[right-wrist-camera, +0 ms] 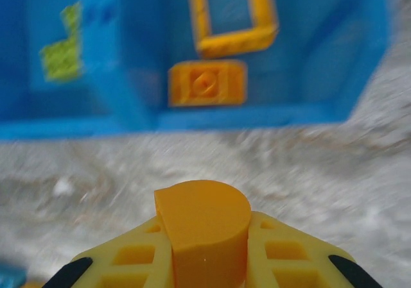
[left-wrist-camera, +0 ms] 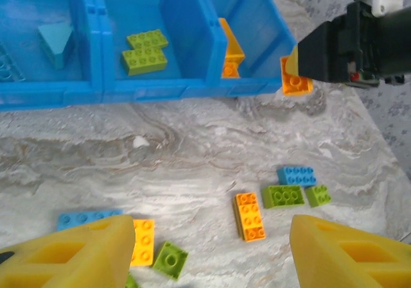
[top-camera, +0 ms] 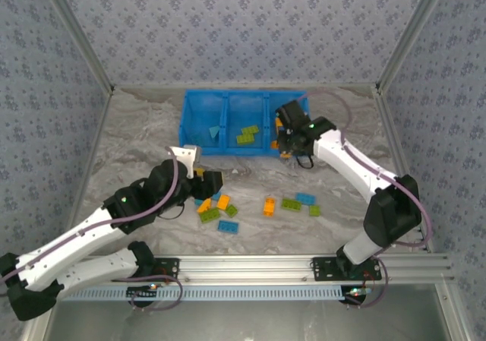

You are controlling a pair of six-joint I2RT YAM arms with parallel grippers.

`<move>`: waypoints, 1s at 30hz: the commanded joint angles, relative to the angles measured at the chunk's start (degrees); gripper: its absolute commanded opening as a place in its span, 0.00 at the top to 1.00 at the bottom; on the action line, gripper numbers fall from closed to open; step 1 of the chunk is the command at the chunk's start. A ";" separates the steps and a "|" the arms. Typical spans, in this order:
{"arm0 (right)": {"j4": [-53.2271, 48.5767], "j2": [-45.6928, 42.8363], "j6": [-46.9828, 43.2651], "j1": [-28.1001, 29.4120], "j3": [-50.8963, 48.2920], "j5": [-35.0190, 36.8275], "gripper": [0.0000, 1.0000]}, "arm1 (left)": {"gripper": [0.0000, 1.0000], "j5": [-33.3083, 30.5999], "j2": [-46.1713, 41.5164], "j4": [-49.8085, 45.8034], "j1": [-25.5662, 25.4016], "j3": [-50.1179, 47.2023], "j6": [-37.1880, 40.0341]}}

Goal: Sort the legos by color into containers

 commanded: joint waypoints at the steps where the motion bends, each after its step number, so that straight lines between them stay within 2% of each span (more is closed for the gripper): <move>1: -2.06 6.12 -6.50 -2.83 5.10 4.82 0.75 | 0.35 1.76 1.97 7.32 -0.47 3.92 0.99; 10: -9.48 24.27 -8.37 -4.38 20.86 15.77 0.76 | 0.35 4.41 9.11 11.44 -0.59 9.79 3.17; 14: -9.06 28.04 -7.53 -4.52 21.73 17.28 0.75 | 0.35 3.62 9.45 9.95 -0.59 10.27 3.48; 17: -9.01 30.06 -7.09 -4.39 22.42 17.01 0.69 | 0.35 1.96 9.15 6.74 -0.59 10.36 2.66; 20: -9.24 30.13 -6.83 -4.04 22.66 17.17 0.51 | 0.35 -1.71 8.46 0.85 -0.59 10.11 1.03; 22: -9.40 28.65 -6.87 -3.43 22.82 17.65 0.42 | 0.35 -3.60 7.62 -2.73 -0.61 9.33 0.10; 25: -9.44 25.10 -6.81 -2.64 23.06 17.95 0.38 | 0.34 -6.17 6.70 -7.95 -0.56 8.44 -1.87; 30: -8.90 17.73 -6.94 -1.68 23.32 18.20 0.37 | 0.31 -9.25 7.81 -16.35 0.81 7.67 -7.18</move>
